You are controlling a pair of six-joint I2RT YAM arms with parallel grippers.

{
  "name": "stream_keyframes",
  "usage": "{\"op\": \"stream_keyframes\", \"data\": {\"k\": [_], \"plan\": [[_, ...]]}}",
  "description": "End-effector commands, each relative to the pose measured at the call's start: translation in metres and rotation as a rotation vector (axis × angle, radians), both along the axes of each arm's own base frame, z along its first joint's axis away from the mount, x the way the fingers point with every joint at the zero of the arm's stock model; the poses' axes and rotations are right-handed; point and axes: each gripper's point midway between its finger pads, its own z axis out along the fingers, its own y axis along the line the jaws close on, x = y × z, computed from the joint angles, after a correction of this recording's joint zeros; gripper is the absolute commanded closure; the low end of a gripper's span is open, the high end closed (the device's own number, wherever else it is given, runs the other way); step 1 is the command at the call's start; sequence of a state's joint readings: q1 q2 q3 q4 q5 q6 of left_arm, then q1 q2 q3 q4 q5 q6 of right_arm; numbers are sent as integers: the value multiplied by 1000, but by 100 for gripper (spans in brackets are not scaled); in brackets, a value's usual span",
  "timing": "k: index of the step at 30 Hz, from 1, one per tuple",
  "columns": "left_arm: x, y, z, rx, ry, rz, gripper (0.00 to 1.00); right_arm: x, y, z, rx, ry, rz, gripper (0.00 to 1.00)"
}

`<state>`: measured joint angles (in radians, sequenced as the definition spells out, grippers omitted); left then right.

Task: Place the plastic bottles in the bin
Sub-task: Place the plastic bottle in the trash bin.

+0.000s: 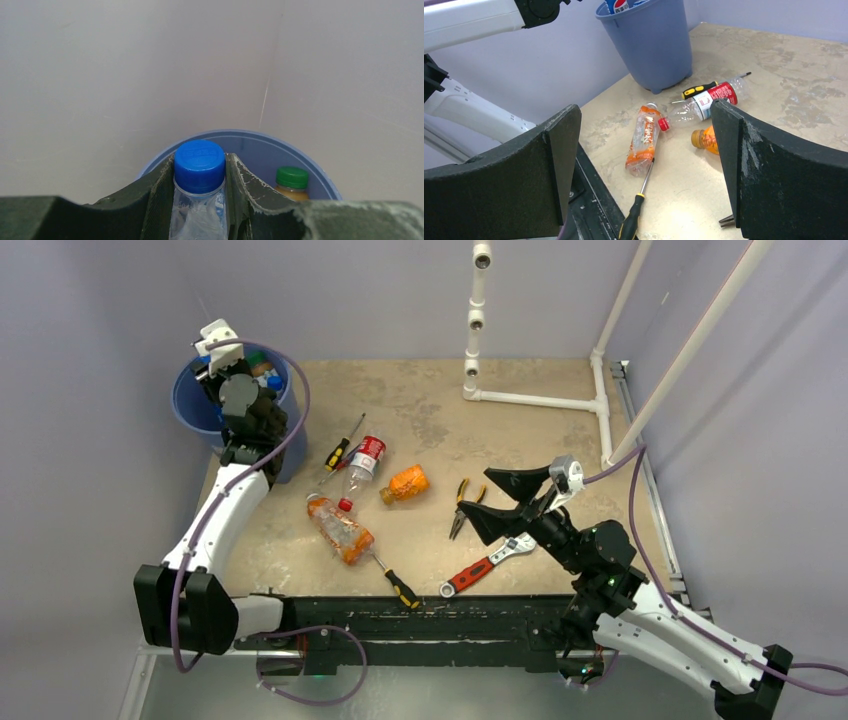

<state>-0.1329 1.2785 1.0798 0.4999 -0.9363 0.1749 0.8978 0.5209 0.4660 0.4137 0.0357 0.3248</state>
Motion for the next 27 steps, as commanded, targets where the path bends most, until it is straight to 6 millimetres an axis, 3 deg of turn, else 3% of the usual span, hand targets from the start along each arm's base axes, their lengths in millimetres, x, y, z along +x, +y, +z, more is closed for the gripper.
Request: {"op": "stream_keyframes", "data": {"k": [1, 8, 16, 20, 23, 27], "plan": [[4, 3, -56, -82, 91, 5, 100, -1, -2, 5, 18, -11, -4, 1], [2, 3, -47, -87, 59, -18, 100, -1, -3, 5, 20, -13, -6, 1], [-9, 13, 29, -6, -15, 53, 100, -2, -2, 7, 21, -18, 0, 1], [-15, 19, 52, 43, -58, 104, 100, -3, -1, 6, 19, -18, 6, 1], [-11, 19, 59, 65, -73, 110, 100, -4, -2, 7, 19, -17, 6, 1], [7, 11, 51, 120, -91, 55, 100, -5, -2, 4, 18, -15, 11, 1]]}}
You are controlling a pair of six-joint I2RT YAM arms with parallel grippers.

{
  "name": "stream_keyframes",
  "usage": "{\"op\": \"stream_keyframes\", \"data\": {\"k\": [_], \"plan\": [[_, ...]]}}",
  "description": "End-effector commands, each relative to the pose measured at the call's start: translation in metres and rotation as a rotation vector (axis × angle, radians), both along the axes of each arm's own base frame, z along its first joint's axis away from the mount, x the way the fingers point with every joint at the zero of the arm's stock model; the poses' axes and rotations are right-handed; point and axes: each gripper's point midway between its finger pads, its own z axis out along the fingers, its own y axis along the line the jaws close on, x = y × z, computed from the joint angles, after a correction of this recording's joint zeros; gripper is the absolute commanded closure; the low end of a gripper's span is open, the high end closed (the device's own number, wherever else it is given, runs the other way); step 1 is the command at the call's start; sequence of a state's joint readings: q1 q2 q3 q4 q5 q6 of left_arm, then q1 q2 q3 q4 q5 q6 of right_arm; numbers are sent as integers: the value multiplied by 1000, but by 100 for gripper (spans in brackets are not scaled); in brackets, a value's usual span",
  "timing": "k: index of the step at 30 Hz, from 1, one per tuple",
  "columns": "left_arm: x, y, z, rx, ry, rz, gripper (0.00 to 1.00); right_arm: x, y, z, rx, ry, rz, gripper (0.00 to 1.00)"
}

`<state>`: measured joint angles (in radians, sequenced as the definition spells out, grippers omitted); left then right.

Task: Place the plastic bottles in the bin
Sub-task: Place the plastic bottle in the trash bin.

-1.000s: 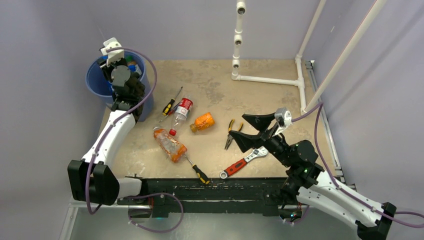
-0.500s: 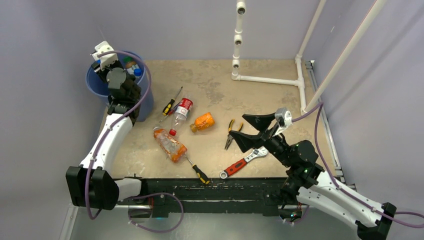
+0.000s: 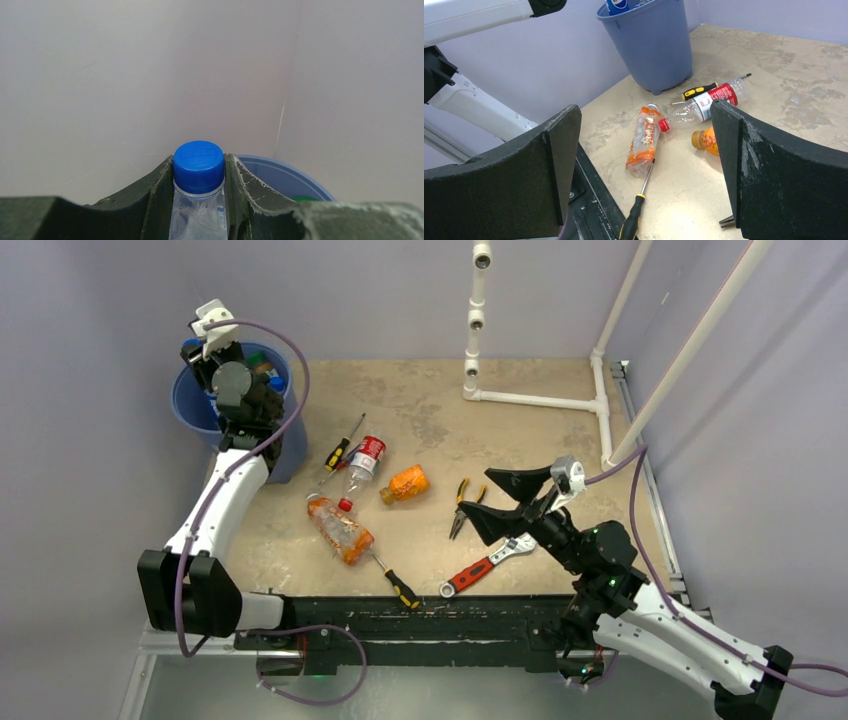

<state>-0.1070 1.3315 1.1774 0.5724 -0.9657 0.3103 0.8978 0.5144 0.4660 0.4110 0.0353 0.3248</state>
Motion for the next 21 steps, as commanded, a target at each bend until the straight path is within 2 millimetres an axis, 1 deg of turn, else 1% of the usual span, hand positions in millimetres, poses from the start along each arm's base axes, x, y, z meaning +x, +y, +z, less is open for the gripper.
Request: {"op": "stream_keyframes", "data": {"k": [1, 5, 11, 17, 19, 21], "plan": [[12, -5, 12, 61, -63, -34, 100, -4, 0, 2, 15, -12, 15, 1], [32, -9, -21, 58, -4, -65, 100, -3, 3, -2, 8, -5, 20, 1], [44, -3, -69, 8, 66, -79, 100, -2, 5, -5, 2, -3, 24, 1], [54, 5, -102, -36, 131, -76, 100, -2, 6, -5, -2, -1, 28, 1], [56, 10, -108, -51, 151, -59, 100, -2, 6, -6, -2, 0, 28, 1], [58, 16, -109, -70, 174, -35, 100, -2, 6, -6, -2, 1, 28, 1]]}}
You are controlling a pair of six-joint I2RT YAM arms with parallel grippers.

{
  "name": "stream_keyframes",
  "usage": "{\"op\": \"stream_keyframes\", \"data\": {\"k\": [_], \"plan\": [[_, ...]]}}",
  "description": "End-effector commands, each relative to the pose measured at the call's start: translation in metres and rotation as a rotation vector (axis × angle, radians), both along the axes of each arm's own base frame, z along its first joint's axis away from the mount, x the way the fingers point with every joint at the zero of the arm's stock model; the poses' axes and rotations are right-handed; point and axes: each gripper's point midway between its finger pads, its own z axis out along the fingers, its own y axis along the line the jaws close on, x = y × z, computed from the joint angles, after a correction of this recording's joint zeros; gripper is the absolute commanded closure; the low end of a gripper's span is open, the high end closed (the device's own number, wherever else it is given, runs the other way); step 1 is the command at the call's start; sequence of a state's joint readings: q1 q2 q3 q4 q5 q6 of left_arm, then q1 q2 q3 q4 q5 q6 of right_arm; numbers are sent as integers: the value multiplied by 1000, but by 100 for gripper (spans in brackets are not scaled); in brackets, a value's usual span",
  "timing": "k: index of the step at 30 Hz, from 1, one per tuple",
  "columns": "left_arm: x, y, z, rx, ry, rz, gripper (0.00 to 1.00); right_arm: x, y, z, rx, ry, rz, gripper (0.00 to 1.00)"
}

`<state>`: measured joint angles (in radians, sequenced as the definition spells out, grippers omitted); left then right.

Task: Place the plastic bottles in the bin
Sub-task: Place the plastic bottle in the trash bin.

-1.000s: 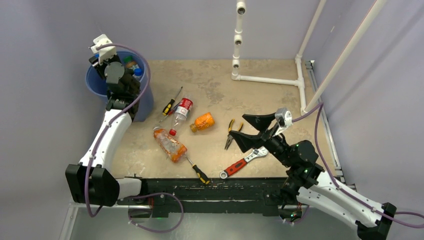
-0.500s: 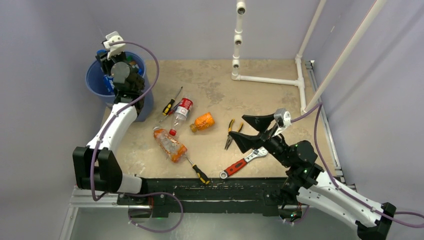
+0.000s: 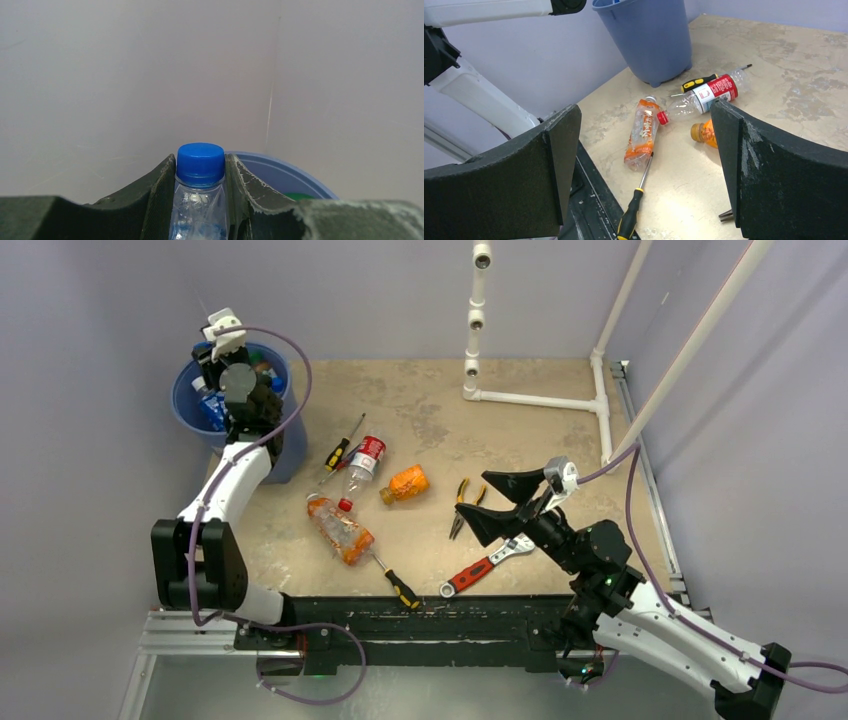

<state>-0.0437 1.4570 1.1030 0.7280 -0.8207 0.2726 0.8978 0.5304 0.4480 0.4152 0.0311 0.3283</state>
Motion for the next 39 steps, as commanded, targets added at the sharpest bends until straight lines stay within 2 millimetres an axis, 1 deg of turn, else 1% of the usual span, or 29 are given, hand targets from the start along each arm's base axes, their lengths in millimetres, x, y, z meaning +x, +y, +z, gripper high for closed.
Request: {"op": "stream_keyframes", "data": {"k": [1, 6, 9, 11, 12, 16, 18, 22, 24, 26, 27, 30, 31, 32, 34, 37, 39], "plan": [[13, 12, -67, -105, 191, 69, 100, -5, 2, 7, 21, -20, 23, 1], [15, 18, -51, -107, 177, 112, 100, -6, 1, 8, 22, -23, 27, 1], [20, 15, -31, -100, 152, 79, 100, -6, 2, 7, 21, -23, 28, 1], [27, 11, -24, -103, 160, 50, 100, -6, 3, 8, 23, -23, 31, 1], [28, 10, -26, -105, 170, 42, 100, -6, 3, 7, 23, -23, 32, 1], [26, 10, -64, -122, 234, 52, 100, -6, 3, 9, 21, -25, 30, 1], [24, 9, -79, -135, 259, 41, 100, -6, 1, 9, 25, -26, 26, 1], [21, 5, -96, -169, 304, 25, 100, -6, 1, 10, 26, -29, 27, 1], [18, 4, -101, -170, 317, 14, 100, -6, 2, 11, 28, -32, 29, 1], [15, 2, -101, -189, 294, 4, 100, -6, 2, 13, 30, -35, 31, 1], [14, 2, -99, -189, 286, 3, 95, -6, 2, 12, 28, -34, 31, 1], [13, 2, -83, -186, 252, -5, 59, -7, 1, 13, 31, -35, 30, 1], [12, 2, -72, -189, 227, -5, 52, -7, 1, 13, 31, -35, 29, 1], [12, 1, -63, -192, 211, -7, 46, -7, 1, 13, 31, -35, 28, 1], [12, 2, -45, -196, 175, -9, 40, -6, 1, 14, 31, -36, 26, 1], [9, 1, -19, -204, 123, -13, 34, -6, 2, 14, 29, -36, 25, 1], [5, 0, -4, -211, 89, -16, 31, -5, 2, 14, 28, -35, 25, 1]]}}
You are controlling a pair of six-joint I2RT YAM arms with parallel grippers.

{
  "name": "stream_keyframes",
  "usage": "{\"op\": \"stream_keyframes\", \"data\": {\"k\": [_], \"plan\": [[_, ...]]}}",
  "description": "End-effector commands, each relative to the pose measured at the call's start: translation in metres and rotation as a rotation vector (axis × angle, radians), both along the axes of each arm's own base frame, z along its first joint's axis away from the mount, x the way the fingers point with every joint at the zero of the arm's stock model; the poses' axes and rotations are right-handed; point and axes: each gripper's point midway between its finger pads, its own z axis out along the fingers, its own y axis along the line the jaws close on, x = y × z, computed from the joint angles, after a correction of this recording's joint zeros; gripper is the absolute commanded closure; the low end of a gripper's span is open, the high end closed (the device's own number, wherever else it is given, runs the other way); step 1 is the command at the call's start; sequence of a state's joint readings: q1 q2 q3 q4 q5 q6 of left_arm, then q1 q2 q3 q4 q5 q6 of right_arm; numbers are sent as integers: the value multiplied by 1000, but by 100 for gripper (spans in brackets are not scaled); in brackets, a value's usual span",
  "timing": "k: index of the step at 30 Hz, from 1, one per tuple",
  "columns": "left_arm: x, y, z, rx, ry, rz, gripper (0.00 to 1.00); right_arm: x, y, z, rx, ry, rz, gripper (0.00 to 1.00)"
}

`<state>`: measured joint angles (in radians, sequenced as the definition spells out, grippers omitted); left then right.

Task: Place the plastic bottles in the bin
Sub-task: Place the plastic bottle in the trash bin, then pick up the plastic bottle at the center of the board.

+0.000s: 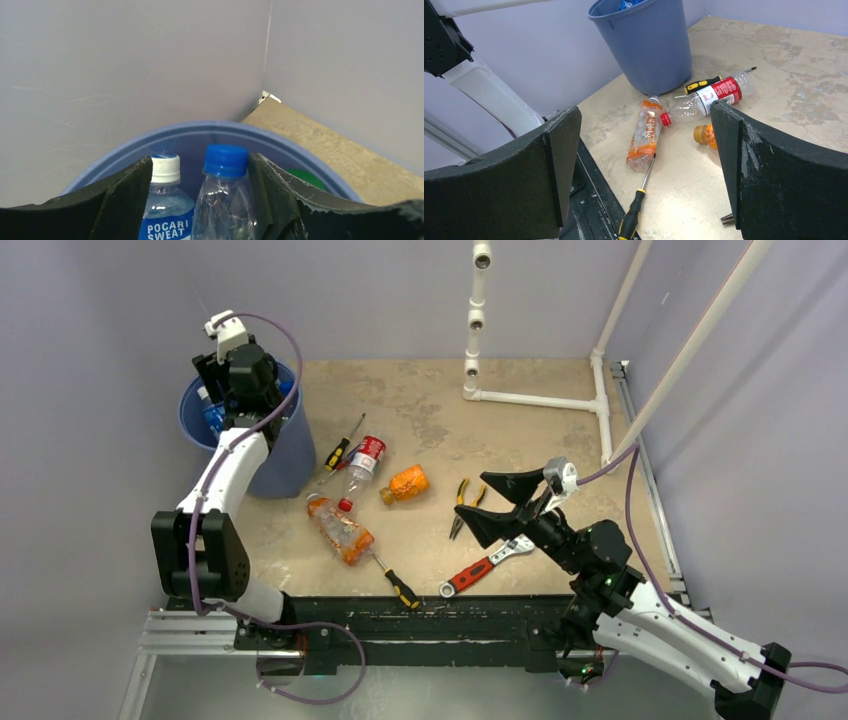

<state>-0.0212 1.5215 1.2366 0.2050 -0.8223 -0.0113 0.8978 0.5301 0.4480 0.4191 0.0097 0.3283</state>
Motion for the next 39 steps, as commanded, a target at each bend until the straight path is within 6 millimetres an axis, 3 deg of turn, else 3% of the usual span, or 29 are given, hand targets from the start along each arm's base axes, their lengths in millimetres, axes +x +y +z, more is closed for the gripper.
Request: {"op": "stream_keyframes", "data": {"k": [1, 6, 9, 11, 14, 16, 19, 22, 25, 28, 35, 39], "plan": [[-16, -3, 73, -30, -181, 9, 30, -2, 0, 14, 31, -28, 5, 1], [-40, -28, 122, -55, -299, -37, 20, 0, 1, 13, 25, -22, 2, 1], [-55, -70, 146, -103, -345, -182, 16, 3, 3, 11, 22, -10, -5, 1], [-64, -103, 149, -177, -356, -331, 9, 8, 6, 6, 16, 14, -19, 1], [-76, -146, 135, -296, -320, -581, 5, 23, 11, -12, -5, 97, -63, 1], [-84, -176, 120, -348, -274, -748, 4, 33, 18, -36, -19, 209, -80, 1], [-98, -223, 84, -418, -175, -1004, 3, 57, 27, -77, -71, 335, -166, 1], [-114, -255, 47, -501, -71, -1174, 3, 74, 44, -104, -115, 417, -190, 1], [-123, -264, 12, -550, 1, -1213, 2, 90, 61, -127, -122, 491, -180, 1], [-129, -260, -14, -561, 22, -1193, 3, 106, 75, -142, -132, 527, -183, 1], [-144, -260, -63, -667, 40, -1163, 6, 170, 69, -164, -128, 579, -248, 1], [-144, -267, -70, -697, 83, -1187, 9, 204, 75, -169, -113, 572, -222, 6]]}}
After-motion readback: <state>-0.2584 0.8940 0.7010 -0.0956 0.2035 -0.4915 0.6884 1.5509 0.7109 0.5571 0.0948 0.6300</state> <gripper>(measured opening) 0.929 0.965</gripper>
